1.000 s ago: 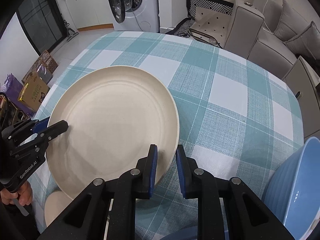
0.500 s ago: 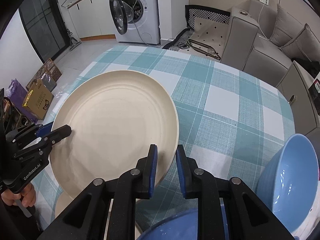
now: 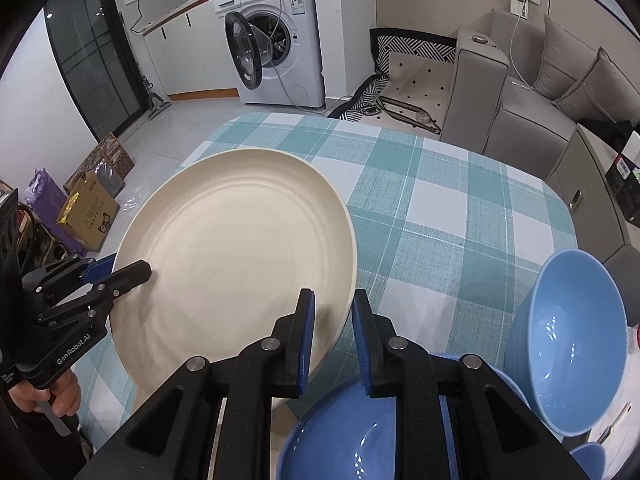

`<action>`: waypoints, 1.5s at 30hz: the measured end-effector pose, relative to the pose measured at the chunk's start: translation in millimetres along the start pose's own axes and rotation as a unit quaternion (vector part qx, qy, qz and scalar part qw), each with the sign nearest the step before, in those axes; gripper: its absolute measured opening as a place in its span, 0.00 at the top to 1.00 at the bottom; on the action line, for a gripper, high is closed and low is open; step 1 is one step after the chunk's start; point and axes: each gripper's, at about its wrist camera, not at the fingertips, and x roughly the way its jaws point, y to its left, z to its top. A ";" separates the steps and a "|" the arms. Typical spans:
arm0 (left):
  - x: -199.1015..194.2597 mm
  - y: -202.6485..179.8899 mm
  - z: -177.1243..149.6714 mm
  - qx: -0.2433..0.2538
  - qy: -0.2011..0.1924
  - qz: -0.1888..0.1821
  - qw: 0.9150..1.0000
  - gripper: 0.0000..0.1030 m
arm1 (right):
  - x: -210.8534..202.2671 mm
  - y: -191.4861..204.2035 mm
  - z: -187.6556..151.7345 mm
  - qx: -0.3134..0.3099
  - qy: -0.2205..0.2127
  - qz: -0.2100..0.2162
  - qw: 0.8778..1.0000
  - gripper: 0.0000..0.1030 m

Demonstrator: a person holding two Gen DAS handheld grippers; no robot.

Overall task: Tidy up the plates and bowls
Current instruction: 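Lift the cream plate with both grippers and carry it toward the plate stack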

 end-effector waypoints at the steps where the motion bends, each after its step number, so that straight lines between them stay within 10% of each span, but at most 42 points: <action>1: -2.3 0.0 -1.5 0.000 -0.002 0.000 1.000 0.81 | -2.3 0.9 -1.8 -0.001 -0.002 0.001 1.000 0.81; 45: -57.6 -8.6 -67.1 0.010 -0.029 -0.020 0.999 0.80 | -69.1 25.5 -110.2 0.021 -0.087 0.038 0.995 0.81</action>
